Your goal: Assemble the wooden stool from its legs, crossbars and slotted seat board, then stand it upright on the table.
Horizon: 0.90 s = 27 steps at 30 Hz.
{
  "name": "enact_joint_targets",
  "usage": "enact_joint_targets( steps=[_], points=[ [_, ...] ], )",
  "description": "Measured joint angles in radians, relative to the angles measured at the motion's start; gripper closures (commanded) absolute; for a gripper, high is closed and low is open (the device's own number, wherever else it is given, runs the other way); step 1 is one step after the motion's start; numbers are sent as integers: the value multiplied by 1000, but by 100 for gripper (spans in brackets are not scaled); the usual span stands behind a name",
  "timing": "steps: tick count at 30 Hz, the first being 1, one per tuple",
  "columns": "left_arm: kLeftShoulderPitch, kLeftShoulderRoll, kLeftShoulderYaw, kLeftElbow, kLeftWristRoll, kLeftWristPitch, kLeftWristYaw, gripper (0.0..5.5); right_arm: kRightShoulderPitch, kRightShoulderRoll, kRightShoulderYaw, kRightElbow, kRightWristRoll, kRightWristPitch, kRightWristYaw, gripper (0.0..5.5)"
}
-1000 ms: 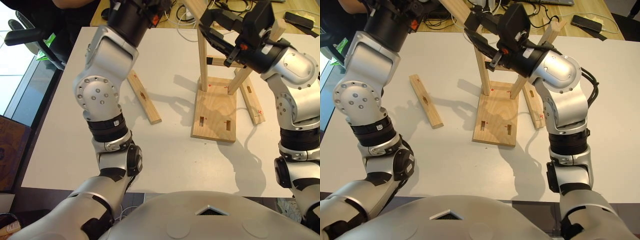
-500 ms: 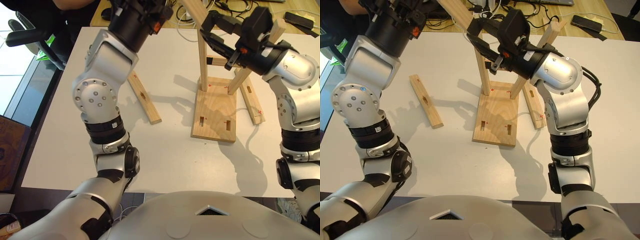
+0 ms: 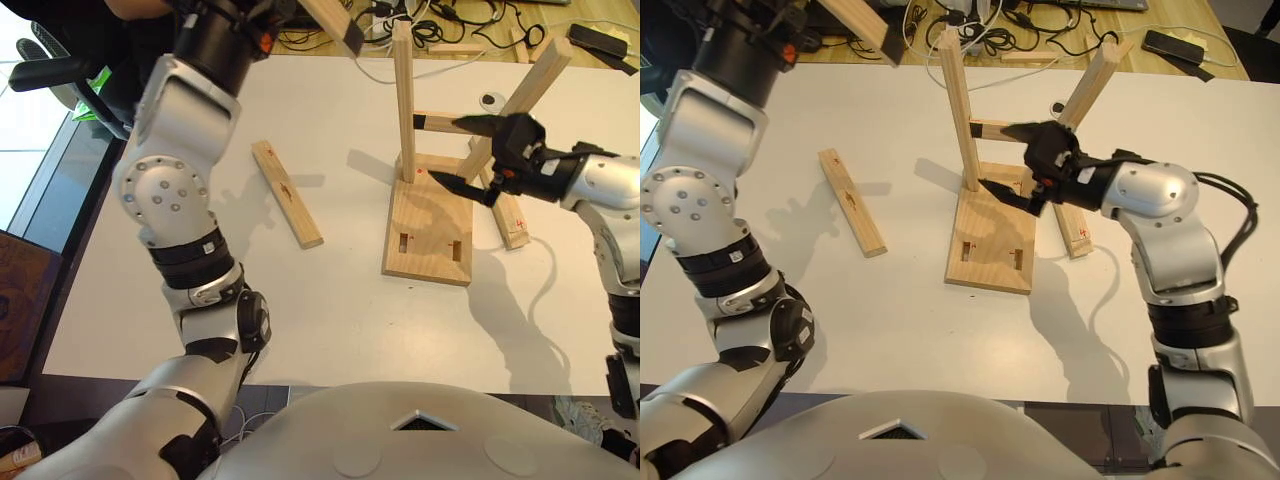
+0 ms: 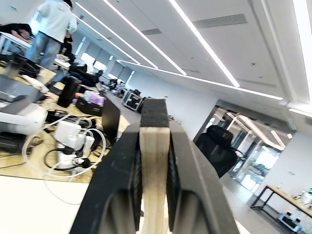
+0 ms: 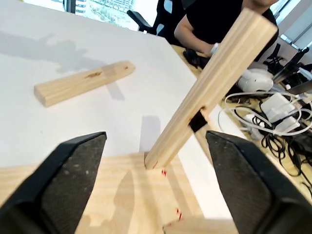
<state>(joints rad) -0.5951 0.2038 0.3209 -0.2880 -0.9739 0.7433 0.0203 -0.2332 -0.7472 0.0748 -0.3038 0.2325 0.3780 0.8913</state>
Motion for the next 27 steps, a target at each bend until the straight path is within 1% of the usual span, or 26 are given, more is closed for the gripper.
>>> enact_joint_targets(
  steps=[3,5,8,12,17,20,24,27],
  points=[
    [98,12,3,-78,-45,75,56,509,73,-53,-63,-39,39,42,27,174],
    [198,12,-5,-139,-71,127,106,509,118,-55,-100,-61,74,79,19,174],
    [293,-6,-39,-202,-82,181,186,509,150,-19,-127,-72,95,95,-35,174],
    [362,-44,-98,-223,-75,201,246,509,159,35,-114,-81,94,96,-91,174],
    [420,-38,-197,-211,37,203,234,509,156,66,-93,-89,94,96,-121,174],
    [443,9,-245,-203,114,213,208,509,148,71,-93,-89,93,96,-138,174],
    [460,40,-261,-189,185,234,191,509,145,79,-76,-85,79,92,-148,174],
    [476,64,-253,-180,238,255,188,509,143,87,-63,-74,64,76,-159,174]
  ],
)
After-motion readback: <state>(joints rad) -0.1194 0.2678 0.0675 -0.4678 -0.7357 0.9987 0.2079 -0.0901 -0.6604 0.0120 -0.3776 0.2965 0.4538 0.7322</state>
